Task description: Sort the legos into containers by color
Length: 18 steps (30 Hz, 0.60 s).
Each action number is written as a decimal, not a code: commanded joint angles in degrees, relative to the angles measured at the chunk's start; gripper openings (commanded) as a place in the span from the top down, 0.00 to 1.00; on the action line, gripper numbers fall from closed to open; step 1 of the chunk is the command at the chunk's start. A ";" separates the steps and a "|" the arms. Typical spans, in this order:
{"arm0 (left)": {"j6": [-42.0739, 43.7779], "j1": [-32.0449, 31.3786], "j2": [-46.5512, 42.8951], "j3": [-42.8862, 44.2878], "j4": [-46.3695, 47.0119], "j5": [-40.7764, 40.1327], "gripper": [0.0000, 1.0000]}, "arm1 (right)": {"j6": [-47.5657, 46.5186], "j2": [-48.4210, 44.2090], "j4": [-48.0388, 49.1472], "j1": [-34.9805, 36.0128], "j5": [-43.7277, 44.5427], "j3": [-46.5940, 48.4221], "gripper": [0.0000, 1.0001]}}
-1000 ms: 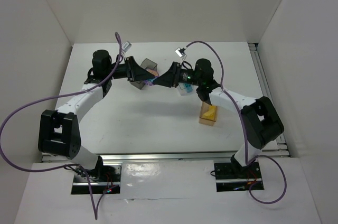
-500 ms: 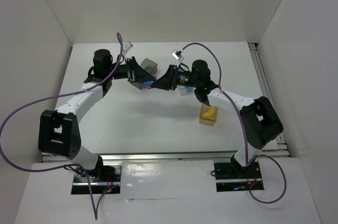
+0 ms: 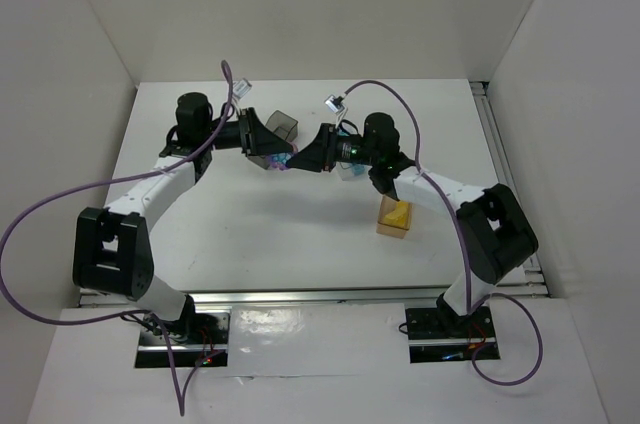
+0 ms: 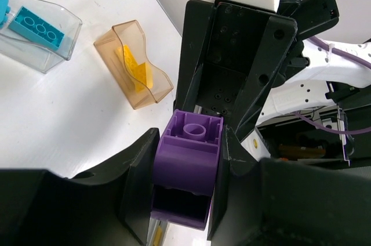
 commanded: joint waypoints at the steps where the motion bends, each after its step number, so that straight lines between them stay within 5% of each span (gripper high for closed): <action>1: -2.29 -0.25 0.03 2.29 2.91 -0.09 0.86 | -6.98 -1.25 -9.36 0.00 0.83 1.04 0.87; 9: -2.82 0.27 1.88 4.40 2.29 -1.24 1.00 | -20.10 -6.87 -29.16 1.14 13.04 2.27 0.91; 18: -3.80 0.27 3.54 5.27 2.31 -3.86 1.00 | -22.56 -8.54 -33.39 1.14 14.99 1.74 0.92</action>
